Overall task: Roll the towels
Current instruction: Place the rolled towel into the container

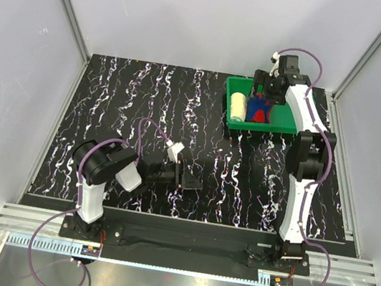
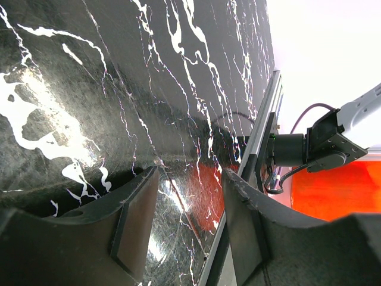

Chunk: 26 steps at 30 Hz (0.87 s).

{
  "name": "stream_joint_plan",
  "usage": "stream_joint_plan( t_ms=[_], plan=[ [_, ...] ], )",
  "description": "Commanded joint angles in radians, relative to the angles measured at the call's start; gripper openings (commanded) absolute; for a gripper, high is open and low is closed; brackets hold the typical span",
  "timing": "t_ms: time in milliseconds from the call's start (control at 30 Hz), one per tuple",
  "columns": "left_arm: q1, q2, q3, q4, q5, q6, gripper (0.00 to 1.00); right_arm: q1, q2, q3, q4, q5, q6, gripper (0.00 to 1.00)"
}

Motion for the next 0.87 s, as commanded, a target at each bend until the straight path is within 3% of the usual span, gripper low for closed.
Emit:
stream_joint_plan(
  t_ms=[0,333,500,700,800,833],
  plan=[
    [-0.006,0.049,-0.016,-0.154,-0.05,0.071,0.53,-0.001,-0.176,-0.105,0.071,-0.065,0.059,1.0],
    [-0.008,0.006,-0.056,-0.122,-0.073,0.065,0.53,0.002,-0.685,-0.65,0.327,-0.093,0.191,1.0],
    [-0.009,-0.041,-0.081,-0.115,-0.102,0.063,0.53,0.008,-0.91,-0.868,0.33,-0.159,0.186,1.0],
    [-0.009,-0.245,-0.111,-0.281,-0.202,0.115,0.53,0.01,-1.124,-1.037,0.338,-0.175,0.188,1.0],
    [-0.009,-0.423,-0.099,-0.483,-0.295,0.16,0.52,0.011,-1.184,-1.064,0.326,-0.146,0.199,1.0],
    [-0.011,-0.548,-0.091,-0.631,-0.33,0.198,0.52,0.011,-1.203,-1.069,0.321,-0.14,0.211,1.0]
  ],
)
